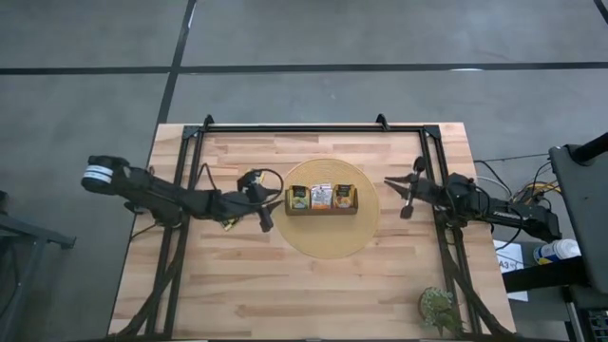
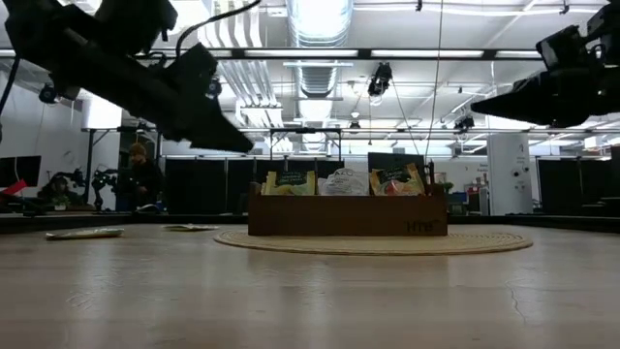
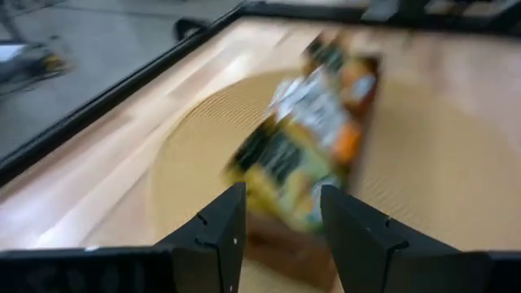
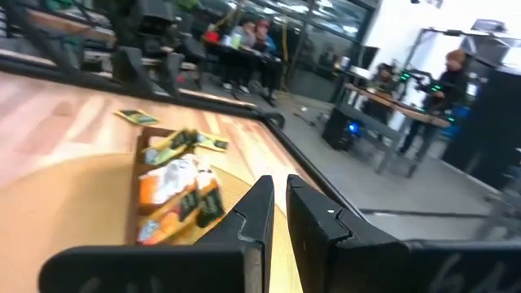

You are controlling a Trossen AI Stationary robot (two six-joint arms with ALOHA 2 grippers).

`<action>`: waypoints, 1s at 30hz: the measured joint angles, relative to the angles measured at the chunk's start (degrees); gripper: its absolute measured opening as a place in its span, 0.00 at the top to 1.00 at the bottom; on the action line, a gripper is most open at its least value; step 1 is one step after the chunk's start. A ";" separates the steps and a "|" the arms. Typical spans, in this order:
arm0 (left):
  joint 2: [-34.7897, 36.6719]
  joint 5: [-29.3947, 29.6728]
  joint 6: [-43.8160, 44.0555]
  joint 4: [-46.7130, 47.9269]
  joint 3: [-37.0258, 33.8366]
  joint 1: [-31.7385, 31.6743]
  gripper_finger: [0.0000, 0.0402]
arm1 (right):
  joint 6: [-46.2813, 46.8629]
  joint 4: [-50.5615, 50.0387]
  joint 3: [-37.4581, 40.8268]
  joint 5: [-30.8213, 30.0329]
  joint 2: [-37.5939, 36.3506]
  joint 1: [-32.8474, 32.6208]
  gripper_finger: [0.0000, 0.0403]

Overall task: Pick & Place Tea
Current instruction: Put the yellow tea bag into the left section of the wooden organizer

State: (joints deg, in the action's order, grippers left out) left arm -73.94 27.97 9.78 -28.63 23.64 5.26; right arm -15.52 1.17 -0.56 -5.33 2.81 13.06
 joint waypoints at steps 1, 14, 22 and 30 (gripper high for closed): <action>0.35 1.60 -0.06 2.00 0.00 0.00 0.62 | 0.05 0.19 0.00 -0.77 0.31 -0.02 0.92; 12.33 -0.15 19.89 32.00 -0.02 0.11 0.62 | -2.93 0.63 0.00 -3.82 0.76 0.00 0.92; 16.33 -6.75 33.63 41.75 -0.02 0.15 0.62 | -2.96 0.63 0.00 -3.79 0.79 -0.02 0.92; 16.77 -10.57 49.02 56.07 1.08 0.16 0.62 | -3.16 0.63 0.00 -3.79 0.79 -0.02 0.92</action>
State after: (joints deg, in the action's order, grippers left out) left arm -57.17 17.41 58.80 27.44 24.72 5.41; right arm -18.68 1.80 -0.56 -9.13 3.60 13.04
